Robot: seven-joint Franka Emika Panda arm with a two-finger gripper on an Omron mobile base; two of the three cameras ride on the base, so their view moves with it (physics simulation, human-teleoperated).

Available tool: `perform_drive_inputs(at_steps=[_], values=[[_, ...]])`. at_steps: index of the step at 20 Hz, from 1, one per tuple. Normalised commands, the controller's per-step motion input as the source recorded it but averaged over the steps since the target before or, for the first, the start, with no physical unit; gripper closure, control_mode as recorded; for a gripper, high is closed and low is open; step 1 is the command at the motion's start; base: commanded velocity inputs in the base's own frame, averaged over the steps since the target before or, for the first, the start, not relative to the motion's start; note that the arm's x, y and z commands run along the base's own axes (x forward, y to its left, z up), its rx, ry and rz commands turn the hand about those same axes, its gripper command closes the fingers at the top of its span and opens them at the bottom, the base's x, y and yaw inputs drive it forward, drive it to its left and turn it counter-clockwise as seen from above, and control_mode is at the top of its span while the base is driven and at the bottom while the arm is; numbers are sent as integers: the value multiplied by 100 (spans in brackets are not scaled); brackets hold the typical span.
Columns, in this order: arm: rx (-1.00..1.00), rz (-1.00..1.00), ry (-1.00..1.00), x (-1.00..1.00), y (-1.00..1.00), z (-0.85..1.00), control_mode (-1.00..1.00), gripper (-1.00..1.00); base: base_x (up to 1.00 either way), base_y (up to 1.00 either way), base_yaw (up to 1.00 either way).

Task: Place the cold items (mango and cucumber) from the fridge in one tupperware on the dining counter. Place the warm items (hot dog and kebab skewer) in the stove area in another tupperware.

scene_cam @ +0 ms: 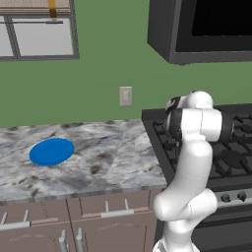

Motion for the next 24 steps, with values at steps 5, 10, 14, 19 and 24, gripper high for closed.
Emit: perform_drive_inputs(at_steps=[5,10,14,19,24], values=[[0,0,0,31,-5,-23,-100,-100,0,0,0],[0,0,3,31,-2,-26,-100,-100,0,0,0],[0,0,7,30,0,-28,-100,-100,0,0,0],[0,0,1,18,0,-27,-100,100,0,0,0],[0,0,0,2,0,-16,-100,100,0,0,0]])
